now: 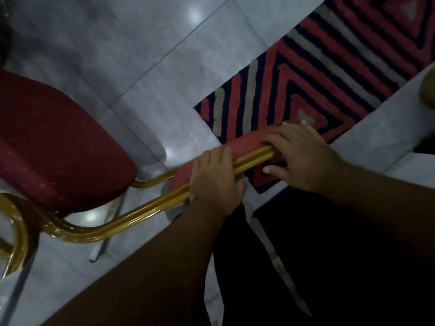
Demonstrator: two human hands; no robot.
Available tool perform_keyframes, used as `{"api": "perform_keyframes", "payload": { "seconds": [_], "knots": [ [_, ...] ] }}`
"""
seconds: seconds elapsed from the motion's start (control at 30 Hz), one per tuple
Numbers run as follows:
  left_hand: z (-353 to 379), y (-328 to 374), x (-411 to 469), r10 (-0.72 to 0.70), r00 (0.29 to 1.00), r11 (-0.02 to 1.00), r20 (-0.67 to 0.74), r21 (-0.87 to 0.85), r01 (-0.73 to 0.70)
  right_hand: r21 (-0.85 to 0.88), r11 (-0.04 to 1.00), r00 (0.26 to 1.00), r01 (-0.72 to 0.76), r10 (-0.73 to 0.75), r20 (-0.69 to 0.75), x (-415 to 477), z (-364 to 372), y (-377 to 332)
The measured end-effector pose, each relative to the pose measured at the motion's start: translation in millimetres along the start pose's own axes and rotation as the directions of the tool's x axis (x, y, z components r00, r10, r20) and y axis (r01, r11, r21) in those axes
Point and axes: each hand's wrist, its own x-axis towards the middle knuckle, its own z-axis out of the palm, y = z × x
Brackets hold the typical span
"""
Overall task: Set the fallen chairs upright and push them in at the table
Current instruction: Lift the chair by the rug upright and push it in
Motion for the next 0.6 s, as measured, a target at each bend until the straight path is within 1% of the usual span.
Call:
{"api": "perform_keyframes", "payload": {
  "seconds": [0.1, 0.17, 0.43, 0.5, 0.6],
  "knots": [
    [11.0, -3.7, 5.2, -0.009, 1.0, 1.0, -0.001, -0.024, 0.009, -0.037, 0.99, 0.99, 0.133, -0.135, -0.048, 12.6, 9.8, 14.6],
    [11.3, -5.6, 5.4, 0.009, 1.0, 1.0, -0.022, -0.017, -0.009, -0.079, 0.979, 0.978, 0.187, -0.193, -0.081, 17.3, 10.5, 17.0],
    [-2.8, -4.0, -13.1, -0.004, 0.998, 0.998, -0.058, 0.058, 0.008, -0.248, 0.944, 0.942, 0.219, -0.271, -0.199, 4.8, 4.1, -7.2],
    [-8.3, -6.8, -25.4, -0.015, 0.997, 0.998, -0.078, 0.066, 0.02, -0.271, 0.933, 0.933, 0.236, -0.295, -0.203, -2.3, -1.2, -16.0],
    [-22.9, -1.2, -39.8, -0.015, 0.994, 0.999, -0.112, 0.049, 0.021, -0.308, 0.912, 0.927, 0.27, -0.333, -0.174, -13.3, -17.1, -32.4]
  ]
}}
